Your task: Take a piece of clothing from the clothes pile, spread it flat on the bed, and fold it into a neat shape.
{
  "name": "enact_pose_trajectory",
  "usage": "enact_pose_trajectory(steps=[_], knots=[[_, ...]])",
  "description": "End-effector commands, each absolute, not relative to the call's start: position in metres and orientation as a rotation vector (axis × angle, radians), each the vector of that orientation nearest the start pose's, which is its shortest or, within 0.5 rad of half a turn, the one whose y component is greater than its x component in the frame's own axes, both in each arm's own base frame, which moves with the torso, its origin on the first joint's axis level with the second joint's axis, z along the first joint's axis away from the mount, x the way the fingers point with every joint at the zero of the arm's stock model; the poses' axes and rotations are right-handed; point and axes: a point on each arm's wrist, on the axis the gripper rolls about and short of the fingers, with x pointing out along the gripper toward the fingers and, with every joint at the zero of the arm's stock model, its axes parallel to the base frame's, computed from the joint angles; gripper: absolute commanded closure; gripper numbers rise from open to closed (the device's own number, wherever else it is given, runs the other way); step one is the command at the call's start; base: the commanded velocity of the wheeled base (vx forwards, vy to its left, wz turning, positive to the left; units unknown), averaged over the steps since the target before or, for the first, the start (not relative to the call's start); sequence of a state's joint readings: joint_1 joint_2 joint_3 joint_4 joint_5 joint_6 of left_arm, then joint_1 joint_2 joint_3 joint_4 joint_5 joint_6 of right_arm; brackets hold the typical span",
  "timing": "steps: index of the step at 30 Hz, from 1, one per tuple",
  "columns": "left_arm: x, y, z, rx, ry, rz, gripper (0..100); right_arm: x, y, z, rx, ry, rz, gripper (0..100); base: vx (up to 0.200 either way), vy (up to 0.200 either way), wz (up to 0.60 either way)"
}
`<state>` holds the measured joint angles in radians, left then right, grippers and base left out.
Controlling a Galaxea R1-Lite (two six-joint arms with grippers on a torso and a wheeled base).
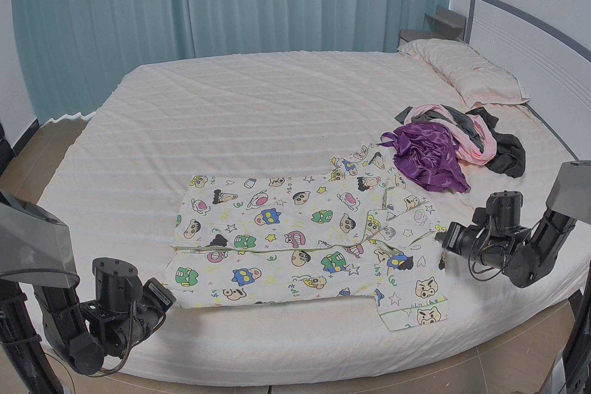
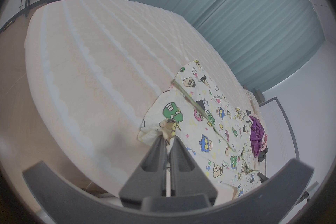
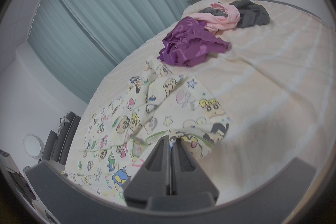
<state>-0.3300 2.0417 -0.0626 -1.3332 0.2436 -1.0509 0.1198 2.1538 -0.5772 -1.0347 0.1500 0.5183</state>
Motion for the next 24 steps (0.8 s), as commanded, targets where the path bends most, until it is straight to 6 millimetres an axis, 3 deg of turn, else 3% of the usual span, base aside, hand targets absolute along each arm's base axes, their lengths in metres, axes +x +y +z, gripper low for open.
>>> enact_pose_trajectory(steps=[1,3,4,9,15,19,24], knots=[[0.219,-0.064,0.018,-0.84,0.558,0.243,100,0.342,0.042,0.027,0.514,0.566,0.12,100,0.0,0.0,0.0],[0.222,-0.064,0.014,-0.839,0.568,0.249,100,0.346,0.042,0.02,0.514,0.577,0.117,100,0.0,0.0,0.0],[0.223,-0.064,0.014,-0.84,0.565,0.251,100,0.347,0.043,0.019,0.513,0.583,0.117,0,0.0,0.0,0.0],[0.226,-0.064,0.008,-0.835,0.58,0.265,100,0.344,0.04,0.011,0.517,0.61,0.101,0,0.0,0.0,0.0],[0.226,-0.063,0.008,-0.842,0.586,0.26,100,0.334,0.016,0.038,0.541,0.536,0.057,0,0.0,0.0,0.0],[0.227,-0.062,0.008,-0.85,0.593,0.252,100,0.308,0.011,0.052,0.559,0.552,0.093,0,0.0,0.0,0.0],[0.227,-0.062,0.008,-0.85,0.591,0.249,100,0.271,0.017,0.038,0.569,0.682,0.143,0,0.0,0.0,0.0]])
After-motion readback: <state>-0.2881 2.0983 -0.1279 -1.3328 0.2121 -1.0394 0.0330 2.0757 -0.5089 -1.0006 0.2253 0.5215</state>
